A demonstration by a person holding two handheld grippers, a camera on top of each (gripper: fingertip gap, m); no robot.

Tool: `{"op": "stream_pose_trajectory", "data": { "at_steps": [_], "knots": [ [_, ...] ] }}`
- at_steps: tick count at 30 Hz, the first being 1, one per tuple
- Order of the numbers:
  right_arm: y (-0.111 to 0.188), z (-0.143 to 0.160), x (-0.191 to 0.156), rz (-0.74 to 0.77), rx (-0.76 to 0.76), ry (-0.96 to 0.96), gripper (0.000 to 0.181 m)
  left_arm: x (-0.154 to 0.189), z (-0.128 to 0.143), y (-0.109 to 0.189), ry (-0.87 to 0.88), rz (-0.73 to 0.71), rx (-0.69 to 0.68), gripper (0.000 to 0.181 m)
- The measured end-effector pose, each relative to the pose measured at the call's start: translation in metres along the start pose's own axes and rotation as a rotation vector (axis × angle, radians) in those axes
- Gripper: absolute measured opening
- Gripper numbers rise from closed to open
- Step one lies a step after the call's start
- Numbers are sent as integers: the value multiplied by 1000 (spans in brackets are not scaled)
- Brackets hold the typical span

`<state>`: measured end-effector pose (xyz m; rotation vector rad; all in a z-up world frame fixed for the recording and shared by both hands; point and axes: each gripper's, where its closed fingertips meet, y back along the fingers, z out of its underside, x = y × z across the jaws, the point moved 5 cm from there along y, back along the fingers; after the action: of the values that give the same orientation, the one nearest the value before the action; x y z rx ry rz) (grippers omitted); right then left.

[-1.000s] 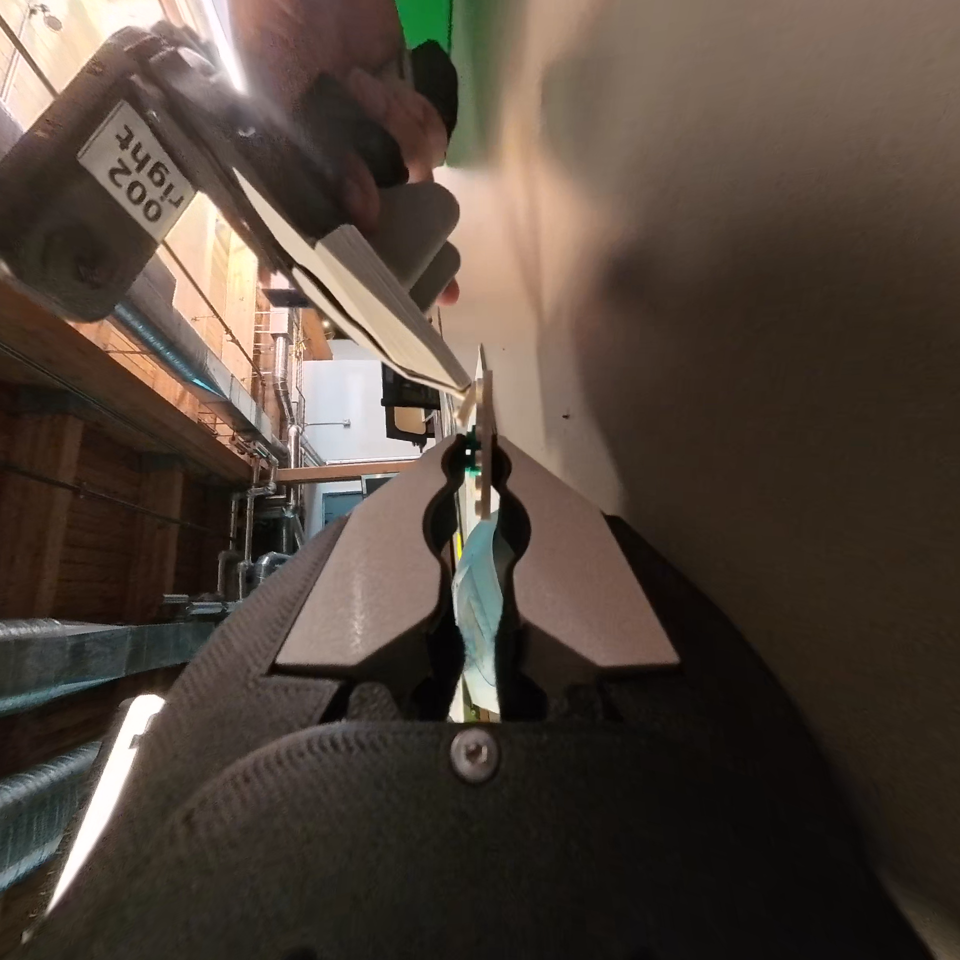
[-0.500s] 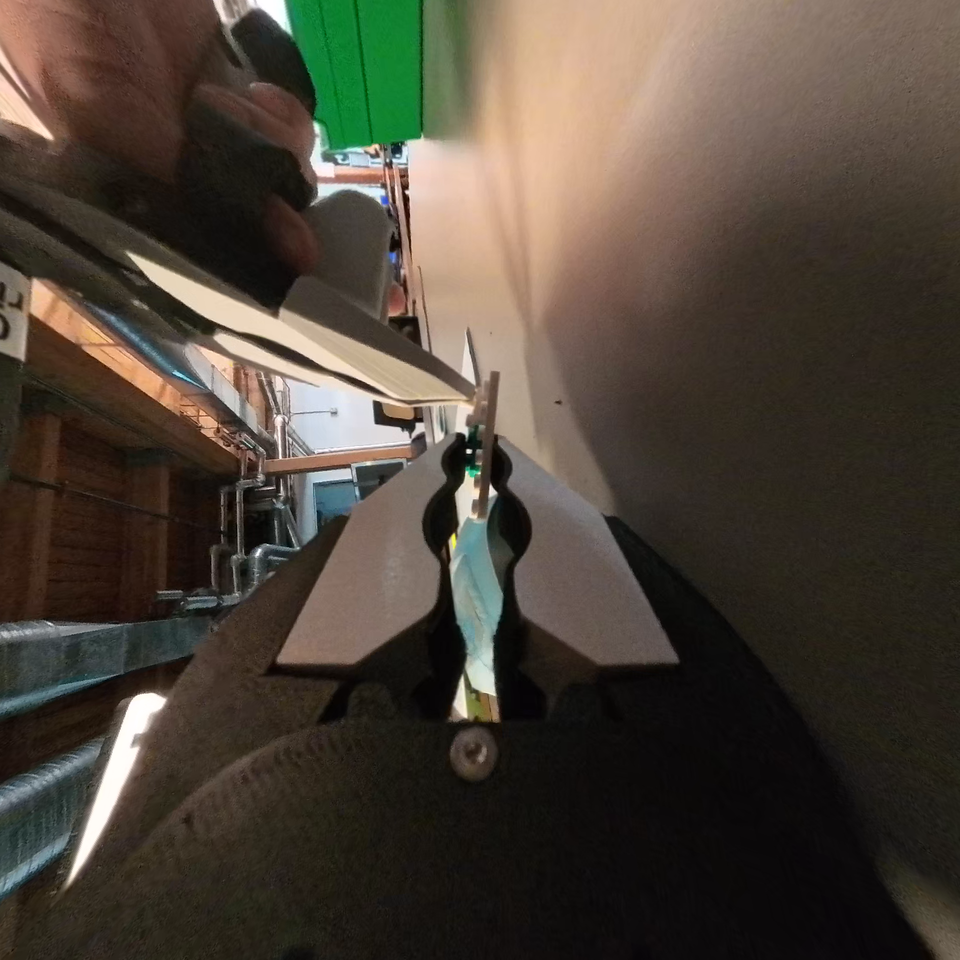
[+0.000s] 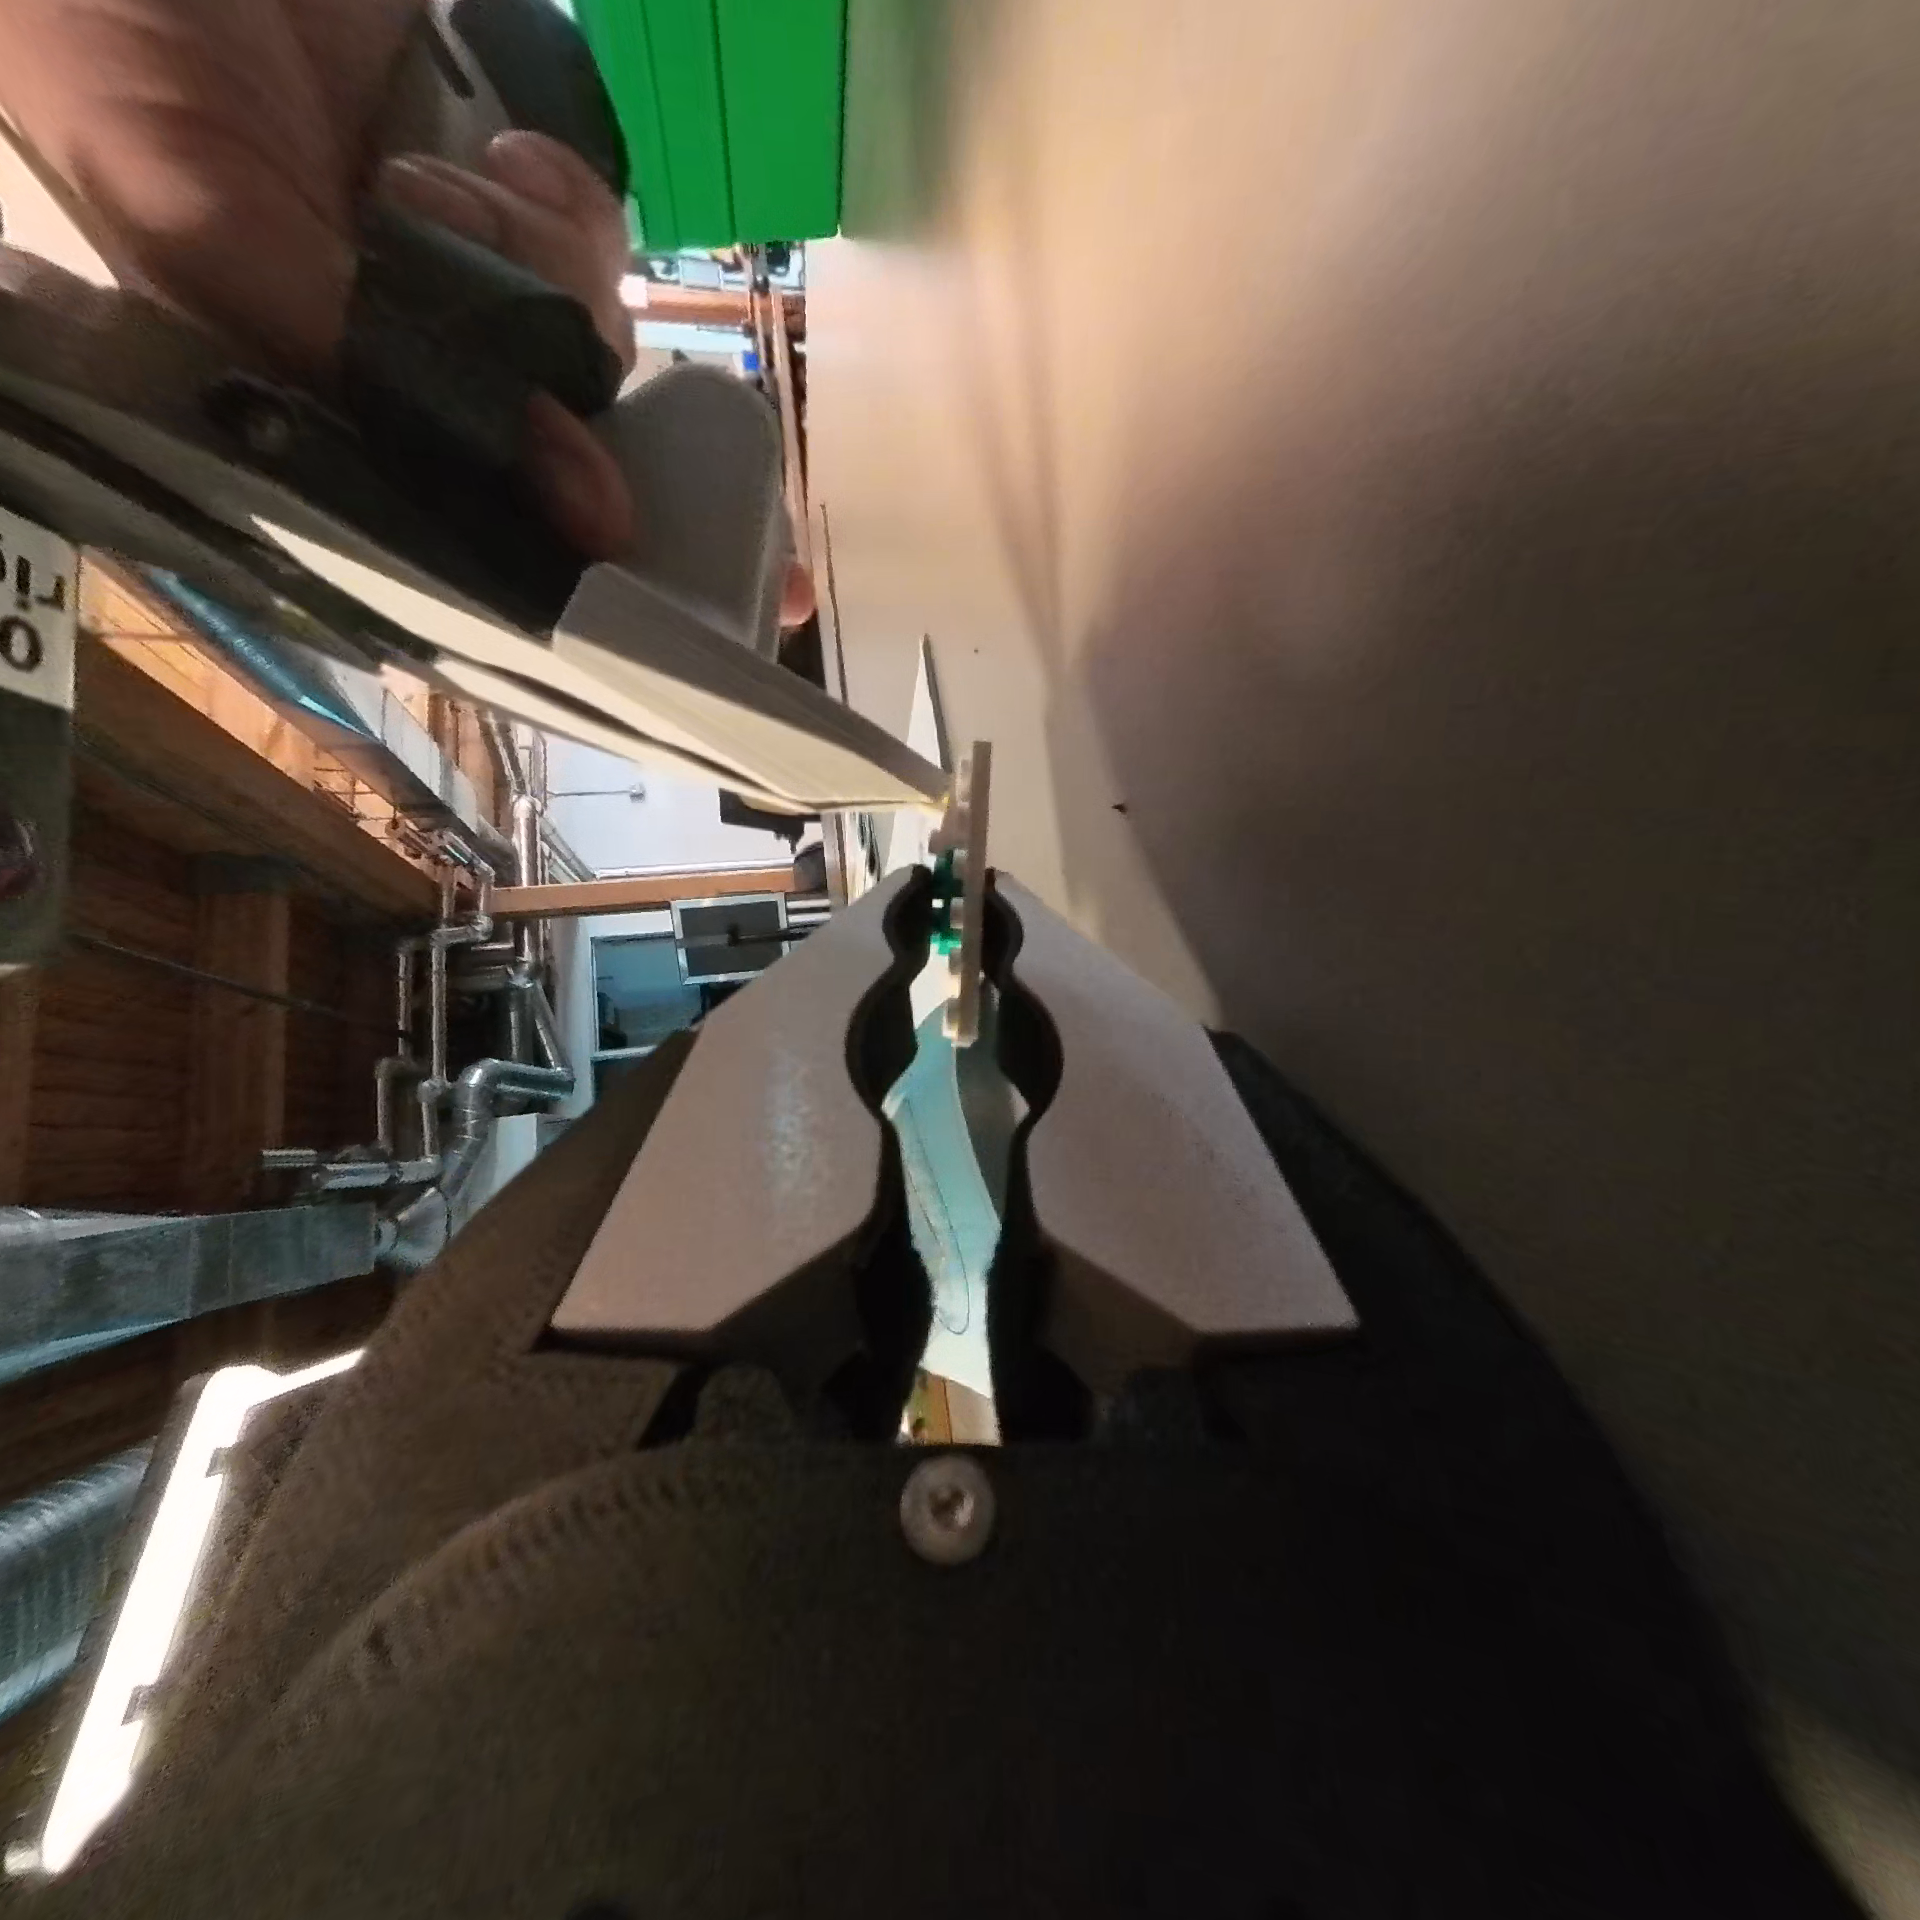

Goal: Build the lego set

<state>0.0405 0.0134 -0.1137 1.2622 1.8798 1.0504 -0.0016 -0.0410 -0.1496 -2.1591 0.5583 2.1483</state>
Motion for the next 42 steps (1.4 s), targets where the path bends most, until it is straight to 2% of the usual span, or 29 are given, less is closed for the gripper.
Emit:
{"op": "stream_pose_trajectory", "data": {
  "at_steps": [2, 5, 8, 11, 15, 18, 24, 32, 36, 39, 40, 41, 42],
  "knots": [
    [1, 0, -2, -5, 32, -5, 5, -1, 1, 0, 10, -5, -6, 8],
    [12, -4, -4, 28, 144, 13, 29, -4, 6, -1, 71, 9, -14, 8],
    [23, -9, -7, 164, 295, 157, 49, -10, 10, -1, 227, 44, -8, 8],
    [14, -4, -14, 342, 278, 374, 50, -17, 15, -3, 393, 87, -5, 7],
    [-3, -1, -15, 518, 173, 552, 49, -18, 18, -3, 480, 127, 1, 8],
    [-9, -3, -13, 545, 155, 581, 44, -19, 17, -3, 490, 132, 4, 8],
    [-9, -6, -11, 601, 103, 660, 13, -17, 15, -1, 496, 164, 22, 8],
    [-13, -8, -13, 640, 2, 850, 9, -17, 18, -2, 492, 216, 24, 8],
    [-15, -5, -12, 601, 12, 854, 9, -14, 17, -3, 503, 237, 28, 8],
    [-13, -4, -8, 584, 110, 739, 10, -17, 18, -4, 554, 228, 43, 8],
    [-10, -2, -7, 590, 137, 710, 10, -19, 18, -5, 581, 212, 40, 14],
    [-8, 0, -4, 614, 143, 693, 10, -18, 19, -5, 582, 221, 27, 32],
    [-5, 5, 0, 641, 132, 686, 10, -16, 22, -5, 593, 227, 10, 39]
  ]
}}
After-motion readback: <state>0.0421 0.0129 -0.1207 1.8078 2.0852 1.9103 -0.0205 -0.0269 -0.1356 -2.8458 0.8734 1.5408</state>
